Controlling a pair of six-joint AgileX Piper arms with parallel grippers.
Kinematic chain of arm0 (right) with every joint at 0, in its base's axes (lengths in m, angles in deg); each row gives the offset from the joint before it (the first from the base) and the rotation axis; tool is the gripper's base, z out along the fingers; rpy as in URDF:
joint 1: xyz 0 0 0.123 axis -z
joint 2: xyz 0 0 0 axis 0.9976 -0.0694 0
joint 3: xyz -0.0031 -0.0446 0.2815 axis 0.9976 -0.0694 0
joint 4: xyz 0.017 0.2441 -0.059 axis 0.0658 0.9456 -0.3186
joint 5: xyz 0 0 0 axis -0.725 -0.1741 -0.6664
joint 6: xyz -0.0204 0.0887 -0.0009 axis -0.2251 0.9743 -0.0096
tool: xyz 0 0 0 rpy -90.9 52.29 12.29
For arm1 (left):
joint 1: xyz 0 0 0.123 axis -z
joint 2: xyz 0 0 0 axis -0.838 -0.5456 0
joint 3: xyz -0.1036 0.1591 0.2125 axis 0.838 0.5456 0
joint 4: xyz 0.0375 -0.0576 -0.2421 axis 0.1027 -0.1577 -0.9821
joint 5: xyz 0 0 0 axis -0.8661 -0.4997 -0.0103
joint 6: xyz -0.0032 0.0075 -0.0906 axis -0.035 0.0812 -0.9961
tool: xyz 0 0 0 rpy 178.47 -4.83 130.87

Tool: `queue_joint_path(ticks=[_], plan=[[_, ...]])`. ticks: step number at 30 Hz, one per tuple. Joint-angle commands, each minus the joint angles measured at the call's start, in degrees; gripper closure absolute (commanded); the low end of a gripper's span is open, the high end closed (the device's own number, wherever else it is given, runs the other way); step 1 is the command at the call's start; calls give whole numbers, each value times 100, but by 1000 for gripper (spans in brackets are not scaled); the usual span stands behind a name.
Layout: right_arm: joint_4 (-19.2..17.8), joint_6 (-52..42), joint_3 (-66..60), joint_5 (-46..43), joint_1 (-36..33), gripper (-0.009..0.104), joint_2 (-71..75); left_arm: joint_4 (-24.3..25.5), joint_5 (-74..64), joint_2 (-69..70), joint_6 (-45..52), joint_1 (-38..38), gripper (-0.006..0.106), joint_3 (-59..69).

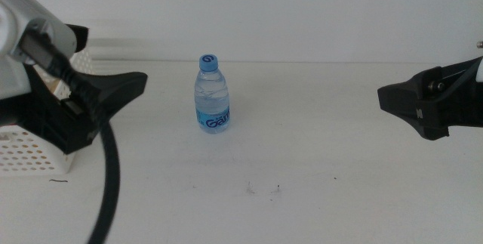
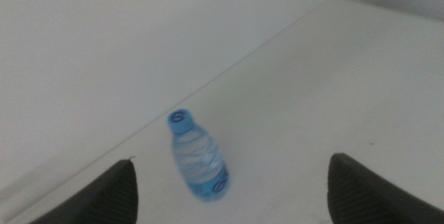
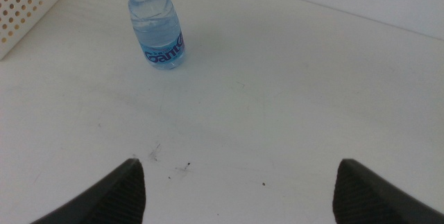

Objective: Use arms to grab the bottles and put them into the dustbin to the left of the table.

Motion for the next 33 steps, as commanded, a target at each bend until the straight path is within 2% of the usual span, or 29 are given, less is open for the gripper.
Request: queue_joint_path(ticks=[1,2,4,7,8,9,11,14,19,22,26,30,33], plan=[[-18,-44,34,14,-23,4,37,468,142,-65,-632,78,7,2],[-18,-44,34,14,-23,4,37,939,159,-110,-1625,157,7,42],[-18,-44,34,14,-23,4,37,2192,335,-142,-3599,565,7,289],[-18,-44,34,14,-23,4,37,4448,1819,-142,-6118,1424,7,1208],[-8,-43,34,14,-23,4,37,4941,2732,-157,-6746,1616,7,1654],[-18,-43,34,3,-23,4,37,5170,3589,-206,-7198,1647,7,2089],[-18,-43,34,3,-23,4,37,5176,4386,-342,-7531,1536,7,2673],[-29,-43,34,3,-23,4,37,4971,4635,-672,-7586,1458,7,3194],[8,-43,34,3,-23,4,50,4655,5513,-1308,-6878,1298,7,3589],[-60,-43,34,3,-23,4,50,4415,6123,-1817,-6804,1251,7,3645],[-58,-33,34,3,-23,4,50,3777,8115,-2894,-5924,1231,7,3731],[-58,-33,34,3,-23,4,50,3638,9732,-4248,-6360,1231,7,3631],[-58,-33,34,3,-23,4,50,3638,10308,-5118,-6487,1231,7,3405]])
